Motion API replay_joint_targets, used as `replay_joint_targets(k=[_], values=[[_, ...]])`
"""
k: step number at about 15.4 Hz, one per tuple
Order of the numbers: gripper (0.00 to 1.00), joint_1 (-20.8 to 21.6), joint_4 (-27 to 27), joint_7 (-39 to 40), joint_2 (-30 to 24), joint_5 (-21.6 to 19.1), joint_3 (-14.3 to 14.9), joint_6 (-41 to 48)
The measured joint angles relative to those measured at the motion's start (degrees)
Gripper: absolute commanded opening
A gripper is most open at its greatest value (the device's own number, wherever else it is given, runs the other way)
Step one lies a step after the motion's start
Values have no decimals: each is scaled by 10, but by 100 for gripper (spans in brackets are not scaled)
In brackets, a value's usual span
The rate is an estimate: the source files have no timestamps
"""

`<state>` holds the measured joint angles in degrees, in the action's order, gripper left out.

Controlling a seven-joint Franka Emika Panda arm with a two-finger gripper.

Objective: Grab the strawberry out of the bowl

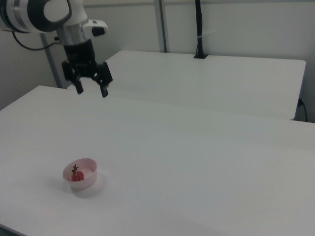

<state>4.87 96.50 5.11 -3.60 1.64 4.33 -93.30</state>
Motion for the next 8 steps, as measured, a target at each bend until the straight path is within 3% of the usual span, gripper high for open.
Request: replay_joint_targets(k=[4, 8], values=[[100, 2, 37, 5, 18, 9, -26, 48], [100, 6, 114, -96, 43, 44, -71, -5]])
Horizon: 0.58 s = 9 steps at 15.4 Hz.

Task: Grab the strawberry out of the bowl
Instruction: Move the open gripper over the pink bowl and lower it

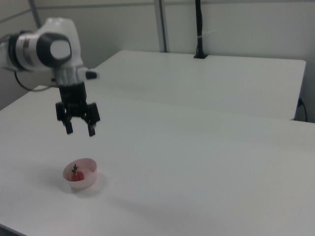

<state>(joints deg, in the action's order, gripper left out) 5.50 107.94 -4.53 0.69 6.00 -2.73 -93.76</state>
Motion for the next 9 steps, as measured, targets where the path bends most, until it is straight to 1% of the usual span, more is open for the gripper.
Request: replay_joint_targets(k=[2, 3, 4, 5, 7, 9], values=[[100, 1, 42, -45, 10, 5, -14, -46], [100, 1, 57, -53, 17, 8, -19, -62], [95, 1, 65, -53, 26, 13, -23, -74], [94, 1, 69, -42, 35, 19, -26, -83], [94, 1, 69, 36, 48, 24, -28, -92], [94, 1, 70, 130, 51, 25, -29, -92]])
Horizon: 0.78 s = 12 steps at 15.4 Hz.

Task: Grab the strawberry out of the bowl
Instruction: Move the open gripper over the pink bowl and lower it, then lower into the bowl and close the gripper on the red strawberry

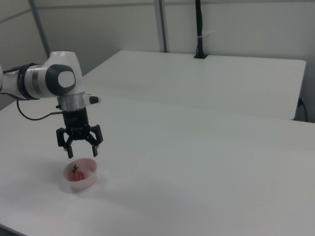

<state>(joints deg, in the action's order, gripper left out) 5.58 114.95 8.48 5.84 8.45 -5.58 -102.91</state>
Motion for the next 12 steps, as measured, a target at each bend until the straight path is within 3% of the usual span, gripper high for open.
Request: replay_joint_targets(k=[5, 8, 12], values=[[90, 20, 15, 165, 13, 39, -6, 0], [69, 31, 23, 187, 29, 58, -26, 0], [59, 32, 23, 187, 46, 63, -35, -12]])
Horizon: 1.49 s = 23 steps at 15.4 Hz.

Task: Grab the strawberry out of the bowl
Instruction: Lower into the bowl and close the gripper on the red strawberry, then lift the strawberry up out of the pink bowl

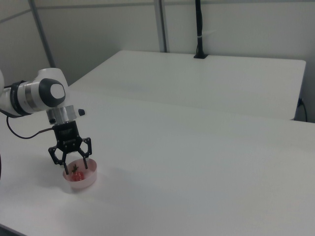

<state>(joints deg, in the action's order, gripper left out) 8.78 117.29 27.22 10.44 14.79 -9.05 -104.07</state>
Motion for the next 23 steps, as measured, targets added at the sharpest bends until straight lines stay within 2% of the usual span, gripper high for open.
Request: replay_joint_targets(k=[4, 6, 8, 12, 14, 23], values=[[58, -5, 0, 3, 8, 0, 1, -16], [65, -5, 0, 3, 13, 0, 1, -16], [64, -5, 0, 4, 22, 0, 1, -16], [32, -5, 0, 4, 34, 0, 1, -25], [28, -5, 0, 4, 35, 0, 1, -31], [28, -34, -17, 5, 14, 0, 1, -24]])
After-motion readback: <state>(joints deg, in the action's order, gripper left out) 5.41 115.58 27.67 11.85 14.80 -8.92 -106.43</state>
